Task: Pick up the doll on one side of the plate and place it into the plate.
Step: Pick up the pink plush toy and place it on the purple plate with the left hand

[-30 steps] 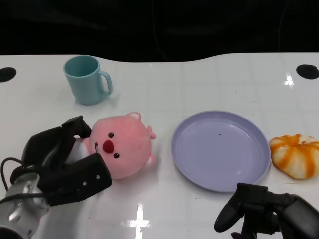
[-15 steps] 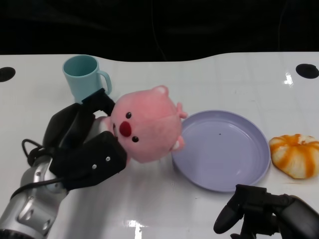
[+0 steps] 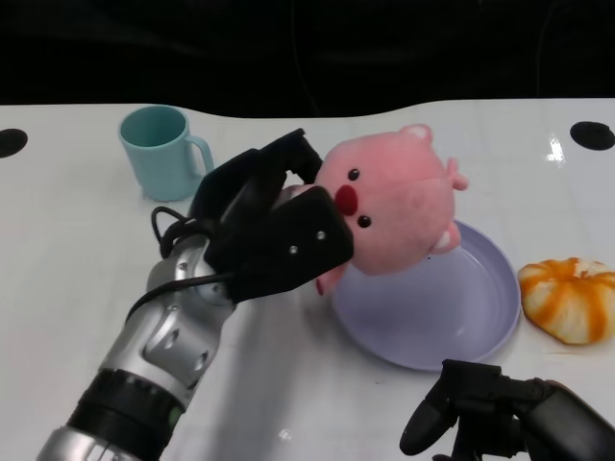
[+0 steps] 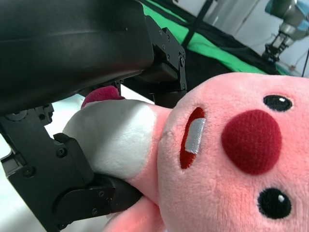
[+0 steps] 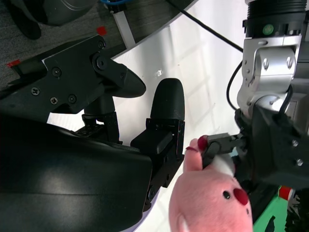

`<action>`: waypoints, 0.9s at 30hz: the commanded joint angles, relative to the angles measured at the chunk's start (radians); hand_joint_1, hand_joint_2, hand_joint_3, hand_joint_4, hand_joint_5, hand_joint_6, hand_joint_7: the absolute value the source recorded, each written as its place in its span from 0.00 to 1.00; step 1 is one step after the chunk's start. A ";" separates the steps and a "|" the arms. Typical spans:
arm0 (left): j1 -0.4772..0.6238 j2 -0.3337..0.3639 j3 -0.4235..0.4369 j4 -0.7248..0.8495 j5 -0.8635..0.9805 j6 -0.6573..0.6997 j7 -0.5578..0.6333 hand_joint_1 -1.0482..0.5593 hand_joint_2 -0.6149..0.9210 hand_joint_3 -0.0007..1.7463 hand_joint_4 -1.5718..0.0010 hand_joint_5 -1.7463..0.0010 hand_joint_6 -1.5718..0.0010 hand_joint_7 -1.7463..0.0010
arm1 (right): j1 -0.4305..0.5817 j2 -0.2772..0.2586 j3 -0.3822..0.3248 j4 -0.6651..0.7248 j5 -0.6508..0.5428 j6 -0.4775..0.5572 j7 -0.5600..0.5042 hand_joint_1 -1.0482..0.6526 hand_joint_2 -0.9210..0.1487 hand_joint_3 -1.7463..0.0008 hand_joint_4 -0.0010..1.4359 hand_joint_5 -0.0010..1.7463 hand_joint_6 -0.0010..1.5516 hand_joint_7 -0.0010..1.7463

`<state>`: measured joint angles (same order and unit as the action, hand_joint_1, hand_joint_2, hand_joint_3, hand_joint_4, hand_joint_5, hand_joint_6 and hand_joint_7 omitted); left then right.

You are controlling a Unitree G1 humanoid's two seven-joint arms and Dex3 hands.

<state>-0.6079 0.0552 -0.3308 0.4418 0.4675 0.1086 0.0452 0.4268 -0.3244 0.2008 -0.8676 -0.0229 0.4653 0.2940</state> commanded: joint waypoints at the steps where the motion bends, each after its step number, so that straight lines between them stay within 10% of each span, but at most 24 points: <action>1: -0.063 -0.034 -0.031 0.056 0.027 0.013 0.007 0.52 0.64 0.77 0.36 0.00 0.49 0.00 | 0.000 -0.001 0.005 -0.003 -0.004 -0.002 -0.008 0.56 0.27 0.45 0.44 0.91 0.37 0.72; 15: -0.214 -0.182 -0.074 0.317 0.037 0.086 0.026 0.54 0.65 0.70 0.38 0.00 0.52 0.02 | -0.008 -0.001 0.035 -0.007 -0.035 0.015 -0.025 0.56 0.26 0.47 0.44 0.90 0.37 0.71; 17: -0.226 -0.196 -0.068 0.338 0.027 0.100 0.015 0.54 0.67 0.66 0.42 0.00 0.53 0.18 | -0.010 -0.001 0.040 -0.006 -0.042 0.013 -0.027 0.56 0.26 0.47 0.44 0.90 0.37 0.71; 20: -0.236 -0.196 -0.074 0.347 0.016 0.111 -0.039 0.49 0.87 0.34 0.51 0.00 0.63 0.59 | -0.010 0.000 0.045 -0.008 -0.050 0.016 -0.029 0.56 0.26 0.47 0.44 0.90 0.38 0.71; 22: -0.230 -0.189 -0.076 0.334 0.007 0.108 -0.077 0.42 0.97 0.17 0.68 0.12 0.73 0.78 | -0.009 -0.001 0.045 -0.010 -0.052 0.018 -0.030 0.56 0.26 0.47 0.44 0.90 0.38 0.70; 24: -0.222 -0.182 -0.083 0.313 0.007 0.110 -0.104 0.34 0.99 0.15 0.87 0.46 0.80 0.88 | -0.009 0.000 0.042 -0.012 -0.051 0.018 -0.028 0.56 0.25 0.48 0.44 0.90 0.38 0.70; 27: -0.202 -0.163 -0.102 0.264 0.012 0.105 -0.144 0.24 1.00 0.20 0.98 0.69 0.89 0.94 | -0.007 0.000 0.033 -0.009 -0.045 0.009 -0.025 0.56 0.25 0.48 0.44 0.90 0.38 0.70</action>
<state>-0.8114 -0.1235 -0.4282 0.7360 0.4748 0.2180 -0.0770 0.4154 -0.3200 0.2411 -0.8680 -0.0724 0.4793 0.2697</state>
